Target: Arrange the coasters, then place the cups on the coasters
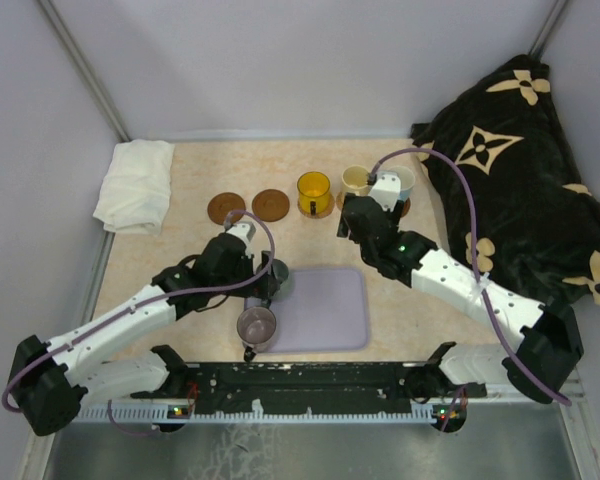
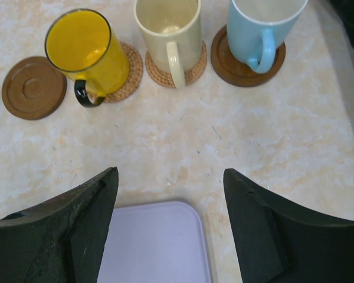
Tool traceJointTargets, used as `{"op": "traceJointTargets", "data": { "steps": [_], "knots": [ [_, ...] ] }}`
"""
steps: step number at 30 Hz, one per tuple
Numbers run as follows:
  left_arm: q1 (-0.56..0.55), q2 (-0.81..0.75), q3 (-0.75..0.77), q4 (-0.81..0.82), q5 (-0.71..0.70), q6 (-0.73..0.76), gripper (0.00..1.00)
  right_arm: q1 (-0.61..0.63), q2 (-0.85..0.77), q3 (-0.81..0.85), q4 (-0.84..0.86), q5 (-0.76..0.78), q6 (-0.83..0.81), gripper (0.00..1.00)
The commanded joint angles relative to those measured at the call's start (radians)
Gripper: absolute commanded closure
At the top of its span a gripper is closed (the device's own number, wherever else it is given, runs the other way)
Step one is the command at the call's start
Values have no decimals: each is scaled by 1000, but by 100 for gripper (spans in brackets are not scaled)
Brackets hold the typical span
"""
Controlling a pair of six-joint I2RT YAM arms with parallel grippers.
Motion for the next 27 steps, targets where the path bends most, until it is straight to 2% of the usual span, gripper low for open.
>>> {"op": "traceJointTargets", "data": {
  "steps": [1,12,16,27],
  "knots": [
    [-57,47,47,-75,-77,-44,1,5,-70,-23,3,40,39,28],
    [-85,106,47,-79,-73,-98,17,6,-131,-88,-13,25,79,27],
    [-86,139,47,-55,-57,-96,32,5,-143,-106,-12,20,90,27],
    [-89,231,74,-30,-72,-96,55,6,-165,-130,-9,21,96,27]
  ]
}}
